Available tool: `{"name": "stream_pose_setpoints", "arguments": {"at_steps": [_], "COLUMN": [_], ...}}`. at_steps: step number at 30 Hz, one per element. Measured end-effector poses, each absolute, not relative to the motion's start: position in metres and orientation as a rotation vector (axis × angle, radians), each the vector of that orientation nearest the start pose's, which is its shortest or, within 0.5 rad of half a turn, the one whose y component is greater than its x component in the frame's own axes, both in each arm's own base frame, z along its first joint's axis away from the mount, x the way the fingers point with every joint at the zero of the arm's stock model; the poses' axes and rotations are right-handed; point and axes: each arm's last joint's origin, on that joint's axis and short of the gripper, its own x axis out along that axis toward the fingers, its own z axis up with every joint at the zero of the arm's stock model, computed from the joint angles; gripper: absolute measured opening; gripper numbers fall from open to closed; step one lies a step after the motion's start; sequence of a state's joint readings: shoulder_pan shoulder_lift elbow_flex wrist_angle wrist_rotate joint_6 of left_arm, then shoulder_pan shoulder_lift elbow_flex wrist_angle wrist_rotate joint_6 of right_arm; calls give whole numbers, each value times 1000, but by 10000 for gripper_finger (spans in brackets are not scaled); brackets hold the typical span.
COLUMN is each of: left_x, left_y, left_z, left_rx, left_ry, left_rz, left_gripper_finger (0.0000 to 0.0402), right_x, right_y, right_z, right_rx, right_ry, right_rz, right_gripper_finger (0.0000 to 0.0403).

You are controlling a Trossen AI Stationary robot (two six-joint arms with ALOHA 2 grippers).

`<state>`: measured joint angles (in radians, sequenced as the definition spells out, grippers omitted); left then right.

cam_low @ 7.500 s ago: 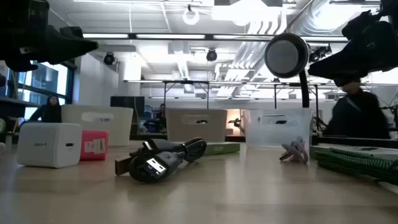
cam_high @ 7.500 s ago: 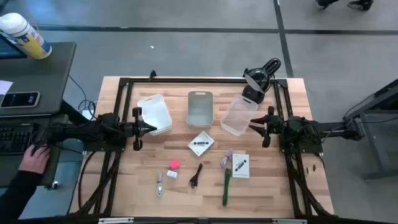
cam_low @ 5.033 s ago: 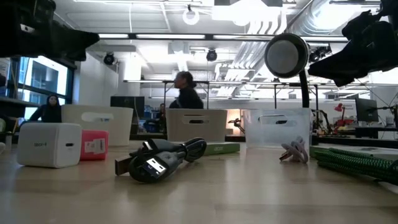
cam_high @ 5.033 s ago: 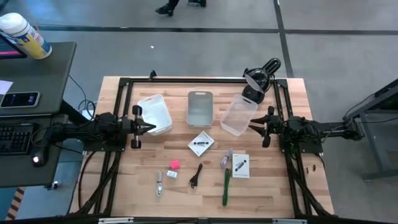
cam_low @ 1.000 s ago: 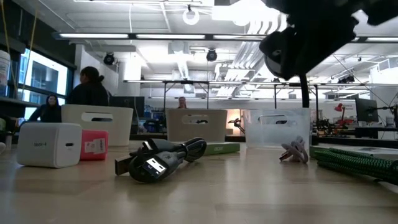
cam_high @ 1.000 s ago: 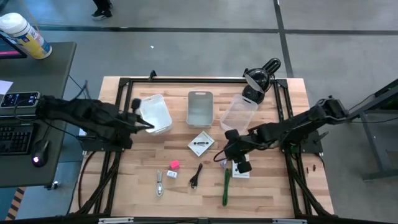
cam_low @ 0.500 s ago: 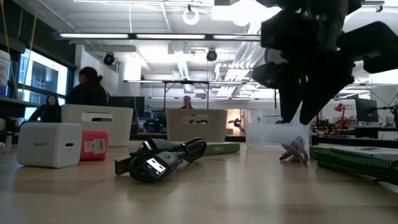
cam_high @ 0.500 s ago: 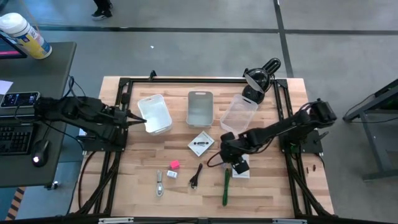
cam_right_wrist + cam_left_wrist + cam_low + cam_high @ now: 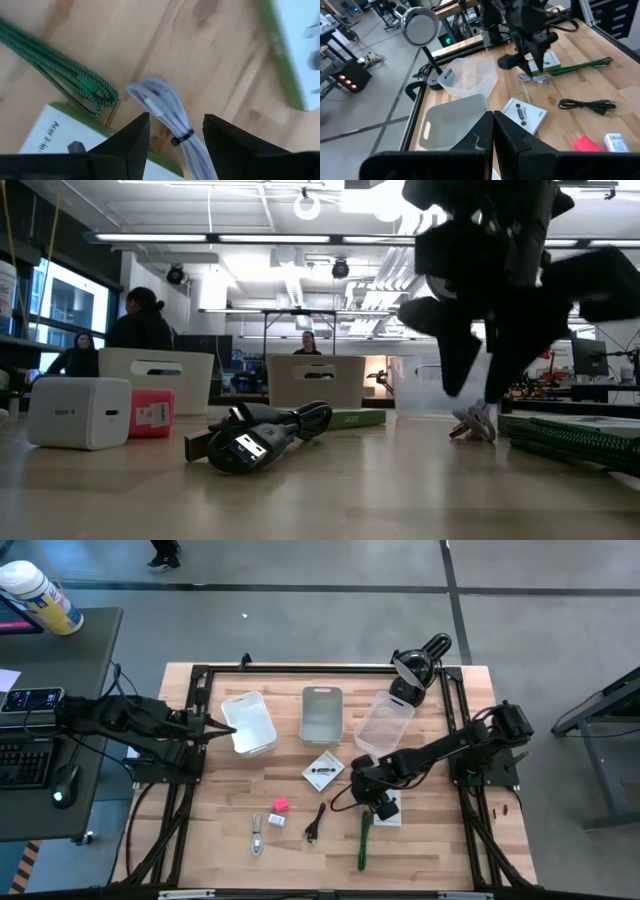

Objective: Pick and place items into bin
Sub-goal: Put the top white charger cable into the transparent bin

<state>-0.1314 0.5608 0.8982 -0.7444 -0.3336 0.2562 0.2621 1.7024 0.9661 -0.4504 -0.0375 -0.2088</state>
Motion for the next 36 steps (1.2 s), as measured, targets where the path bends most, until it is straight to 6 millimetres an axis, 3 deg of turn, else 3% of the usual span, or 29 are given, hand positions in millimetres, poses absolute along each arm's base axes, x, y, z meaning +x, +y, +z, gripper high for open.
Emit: {"name": "stream_pose_setpoints", "arguments": {"at_steps": [21,36], "left_x": [95,96], "left_y": [-2,-2], "left_z": [344,344], "left_rx": [349,349], "left_ry": [423,423], "left_rz": [176,176], "left_gripper_finger": [1,1], "right_x": [308,313], "right_y": [83,73], "right_z": [133,134], "right_rx": [-283,-228], "right_ry": [1207,1207], "right_rz": [413,271], "right_gripper_finger": [148,17]}}
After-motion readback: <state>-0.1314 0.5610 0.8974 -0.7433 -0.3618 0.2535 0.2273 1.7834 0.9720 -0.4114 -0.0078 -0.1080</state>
